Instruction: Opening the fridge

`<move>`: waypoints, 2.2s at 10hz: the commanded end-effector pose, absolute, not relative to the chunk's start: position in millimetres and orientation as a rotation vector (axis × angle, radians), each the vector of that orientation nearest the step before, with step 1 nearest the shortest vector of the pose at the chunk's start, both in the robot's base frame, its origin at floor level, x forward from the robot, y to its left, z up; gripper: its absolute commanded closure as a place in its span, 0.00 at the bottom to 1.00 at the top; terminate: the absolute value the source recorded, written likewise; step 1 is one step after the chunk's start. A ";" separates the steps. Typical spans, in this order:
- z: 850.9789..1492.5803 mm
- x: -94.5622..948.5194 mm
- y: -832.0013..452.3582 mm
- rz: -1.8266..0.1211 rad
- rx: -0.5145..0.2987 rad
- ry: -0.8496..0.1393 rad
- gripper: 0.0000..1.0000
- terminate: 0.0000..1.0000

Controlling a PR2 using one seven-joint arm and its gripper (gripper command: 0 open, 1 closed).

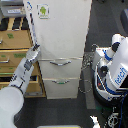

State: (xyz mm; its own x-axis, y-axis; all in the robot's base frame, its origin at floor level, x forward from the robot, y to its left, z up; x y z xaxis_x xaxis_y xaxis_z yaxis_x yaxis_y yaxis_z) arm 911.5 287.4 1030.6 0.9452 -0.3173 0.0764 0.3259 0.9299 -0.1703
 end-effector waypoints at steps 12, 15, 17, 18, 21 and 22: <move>1354.2 199.5 325.3 -0.987 -0.509 -0.749 0.00 0.00; 1240.9 407.6 341.3 -0.805 -0.500 -0.516 0.00 0.00; 1171.0 509.2 315.2 -0.781 -0.420 -0.385 0.00 0.00; 1149.2 542.2 297.6 -0.791 -0.389 -0.344 0.00 0.00; 1110.7 646.7 181.3 -0.860 -0.296 -0.235 0.00 0.00; 1120.6 660.0 125.1 -0.912 -0.279 -0.233 0.00 0.00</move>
